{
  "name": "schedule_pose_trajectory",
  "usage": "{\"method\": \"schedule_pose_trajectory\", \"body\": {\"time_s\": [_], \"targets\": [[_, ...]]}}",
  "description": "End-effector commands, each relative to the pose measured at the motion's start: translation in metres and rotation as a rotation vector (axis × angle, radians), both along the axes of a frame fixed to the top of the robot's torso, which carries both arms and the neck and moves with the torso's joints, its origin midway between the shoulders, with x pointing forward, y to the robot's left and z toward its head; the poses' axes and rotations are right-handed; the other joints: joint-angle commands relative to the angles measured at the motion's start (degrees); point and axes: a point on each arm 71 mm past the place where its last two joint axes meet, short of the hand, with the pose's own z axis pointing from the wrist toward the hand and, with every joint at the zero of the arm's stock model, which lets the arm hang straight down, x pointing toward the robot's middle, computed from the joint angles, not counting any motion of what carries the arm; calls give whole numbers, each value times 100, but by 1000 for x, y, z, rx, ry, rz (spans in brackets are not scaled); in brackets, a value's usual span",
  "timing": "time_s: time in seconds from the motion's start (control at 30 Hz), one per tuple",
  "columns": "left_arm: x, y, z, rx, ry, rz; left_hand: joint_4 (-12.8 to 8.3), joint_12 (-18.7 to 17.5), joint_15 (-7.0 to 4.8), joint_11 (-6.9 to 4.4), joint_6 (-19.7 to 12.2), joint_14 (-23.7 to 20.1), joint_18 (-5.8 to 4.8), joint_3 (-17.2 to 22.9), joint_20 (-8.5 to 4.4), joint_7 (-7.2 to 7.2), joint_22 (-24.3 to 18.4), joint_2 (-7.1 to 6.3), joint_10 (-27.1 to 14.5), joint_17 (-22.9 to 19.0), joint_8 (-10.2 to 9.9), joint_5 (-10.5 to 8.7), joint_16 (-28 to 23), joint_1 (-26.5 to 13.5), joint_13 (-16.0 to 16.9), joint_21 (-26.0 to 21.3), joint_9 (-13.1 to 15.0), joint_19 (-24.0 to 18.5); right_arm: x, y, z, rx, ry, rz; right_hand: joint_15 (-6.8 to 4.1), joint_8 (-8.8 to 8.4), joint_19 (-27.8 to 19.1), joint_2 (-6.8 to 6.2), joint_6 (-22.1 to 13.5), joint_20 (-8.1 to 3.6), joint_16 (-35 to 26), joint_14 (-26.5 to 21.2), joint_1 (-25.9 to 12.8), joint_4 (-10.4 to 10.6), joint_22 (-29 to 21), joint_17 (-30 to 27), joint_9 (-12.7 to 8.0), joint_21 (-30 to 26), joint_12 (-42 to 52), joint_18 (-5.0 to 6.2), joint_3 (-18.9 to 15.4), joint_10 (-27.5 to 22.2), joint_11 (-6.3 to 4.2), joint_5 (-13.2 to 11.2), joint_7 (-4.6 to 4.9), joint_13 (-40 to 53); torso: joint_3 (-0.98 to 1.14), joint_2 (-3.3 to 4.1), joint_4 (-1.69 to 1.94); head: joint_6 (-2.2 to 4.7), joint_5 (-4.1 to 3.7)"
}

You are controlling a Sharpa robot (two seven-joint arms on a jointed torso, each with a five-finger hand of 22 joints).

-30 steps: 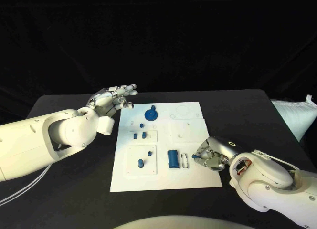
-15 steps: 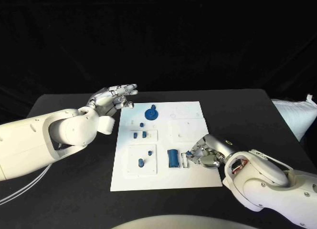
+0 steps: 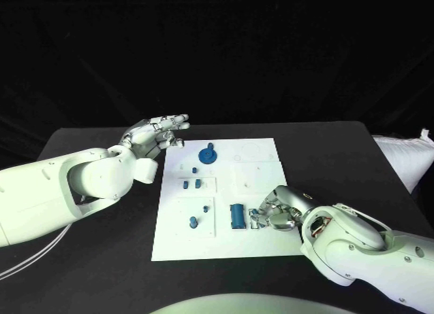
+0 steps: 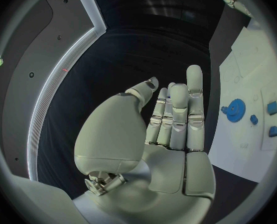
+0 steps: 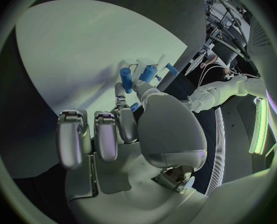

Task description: Assemble the parts on the task board

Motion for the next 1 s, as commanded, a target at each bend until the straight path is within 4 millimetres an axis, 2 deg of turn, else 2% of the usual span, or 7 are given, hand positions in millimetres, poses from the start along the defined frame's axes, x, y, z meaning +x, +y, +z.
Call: {"method": "schedule_pose_trajectory", "body": {"time_s": [0.03,0.6,0.7,0.93,1.0], "targets": [[-1,-4,1,-12,-9,-24,-25,13,5,0,-38,-30,63,-3,44,12,-6,64,-50,-5,21,-16,18,-3,5,-14,2,12,0,1,-3,-29,23,16,-62,44,354,2,210,-47,22,542,-63,8,935,1237,47,25,26,-105,-52,260,-53,39,-161,686,-3,-1,6,-4,-4],[-1,-4,1,-13,-5,-30,-25,21,6,3,-44,-37,63,-8,45,15,-7,62,-59,-19,23,-18,15,-10,5,-16,2,11,3,5,-6,-64,18,40,-121,190,350,24,309,-105,11,539,-128,46,923,1221,251,13,138,-102,-181,301,-119,-58,-238,750,-6,0,8,-13,5],[-1,-5,1,-13,-4,-31,-25,21,6,3,-44,-37,63,-8,45,15,-7,62,-59,-19,23,-18,15,-10,5,-16,2,11,3,5,-6,-73,20,45,-127,217,350,39,305,-114,10,538,-180,89,924,1219,300,13,150,-102,-225,307,-125,-115,-243,760,-7,-2,9,-12,8],[-3,-7,2,-9,-10,-46,-25,22,6,3,-44,-38,63,-9,45,15,-7,62,-59,-20,23,-18,15,-11,5,-16,2,11,4,6,-7,-91,22,58,-136,291,354,56,290,-126,9,539,-353,240,929,1220,440,13,210,-103,-397,328,-133,-452,-253,801,-8,-3,8,-20,15],[-3,-7,2,-7,-12,-50,-21,29,8,5,-47,-44,62,-13,46,17,-8,64,-66,-34,26,-18,12,-19,5,-18,1,9,4,6,-7,-94,23,61,-137,311,355,54,289,-127,12,540,-417,296,932,1225,476,15,235,-104,-464,335,-133,-464,-253,816,-8,-3,8,-20,15]]}}
